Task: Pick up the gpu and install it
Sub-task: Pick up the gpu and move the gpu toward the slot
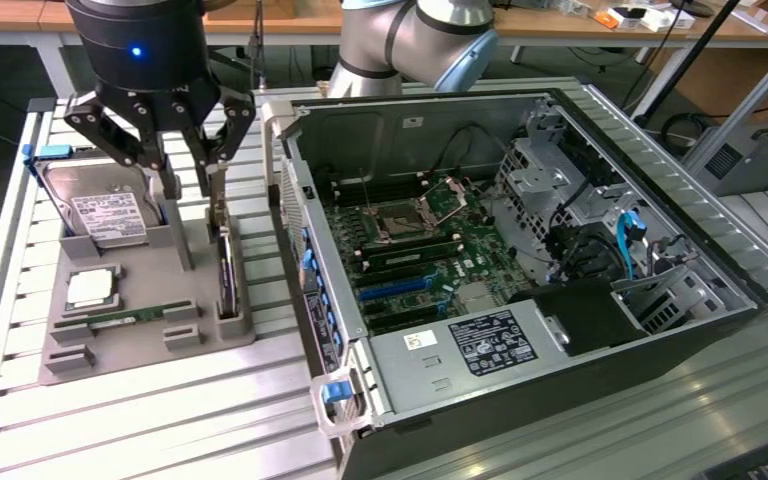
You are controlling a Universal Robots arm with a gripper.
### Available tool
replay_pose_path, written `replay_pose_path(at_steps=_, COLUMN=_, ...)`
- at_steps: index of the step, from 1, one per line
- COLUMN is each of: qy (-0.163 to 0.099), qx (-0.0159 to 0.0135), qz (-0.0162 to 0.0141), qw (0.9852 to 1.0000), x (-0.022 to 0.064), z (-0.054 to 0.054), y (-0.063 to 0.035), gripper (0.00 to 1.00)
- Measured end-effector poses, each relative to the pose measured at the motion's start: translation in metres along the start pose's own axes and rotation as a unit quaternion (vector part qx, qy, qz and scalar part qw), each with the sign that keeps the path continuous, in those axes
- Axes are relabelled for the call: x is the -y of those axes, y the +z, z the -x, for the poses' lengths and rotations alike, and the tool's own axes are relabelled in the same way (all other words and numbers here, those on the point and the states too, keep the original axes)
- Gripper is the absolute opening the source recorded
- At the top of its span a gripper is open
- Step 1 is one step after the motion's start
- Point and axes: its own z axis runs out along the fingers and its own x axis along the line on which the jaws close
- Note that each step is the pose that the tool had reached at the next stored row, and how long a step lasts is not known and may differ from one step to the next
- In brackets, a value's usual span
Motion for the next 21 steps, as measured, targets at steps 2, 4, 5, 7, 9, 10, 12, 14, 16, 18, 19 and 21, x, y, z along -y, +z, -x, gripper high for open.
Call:
replay_pose_path(at_steps=2, qy=0.0, qx=0.0, qz=0.0, qw=1.0, x=0.0, z=0.0, y=0.0005, gripper=0.36)
replay_pose_path(at_steps=4, qy=0.0, qx=0.0, qz=0.0, qw=1.0, x=0.0, z=0.0, y=0.001, gripper=0.36)
replay_pose_path(at_steps=5, qy=0.0, qx=0.0, qz=0.0, qw=1.0, x=0.0001, z=0.0, y=0.0014, gripper=0.36)
replay_pose_path(at_steps=7, qy=0.0, qx=0.0, qz=0.0, qw=1.0, x=0.0001, z=0.0, y=0.0018, gripper=0.36)
replay_pose_path(at_steps=9, qy=0.0, qx=0.0, qz=0.0, qw=1.0, x=0.0001, z=-0.0001, y=0.0023, gripper=0.36)
replay_pose_path(at_steps=10, qy=0.0, qx=0.0, qz=0.0, qw=1.0, x=0.0001, z=-0.0001, y=0.0024, gripper=0.36)
replay_pose_path(at_steps=12, qy=0.0, qx=0.0, qz=0.0, qw=1.0, x=0.0001, z=-0.0001, y=0.0028, gripper=0.36)
replay_pose_path(at_steps=14, qy=0.0, qx=0.0, qz=0.0, qw=1.0, x=0.0001, z=-0.0001, y=0.0033, gripper=0.36)
replay_pose_path(at_steps=16, qy=0.0, qx=0.0, qz=0.0, qw=1.0, x=0.0002, z=-0.0001, y=0.0038, gripper=0.36)
replay_pose_path(at_steps=18, qy=0.0, qx=0.0, qz=0.0, qw=1.0, x=0.0002, z=-0.0001, y=0.0042, gripper=0.36)
replay_pose_path(at_steps=19, qy=0.0, qx=0.0, qz=0.0, qw=1.0, x=0.0002, z=-0.0001, y=0.0044, gripper=0.36)
replay_pose_path(at_steps=21, qy=0.0, qx=0.0, qz=0.0, qw=1.0, x=0.0002, z=-0.0001, y=0.0047, gripper=0.36)
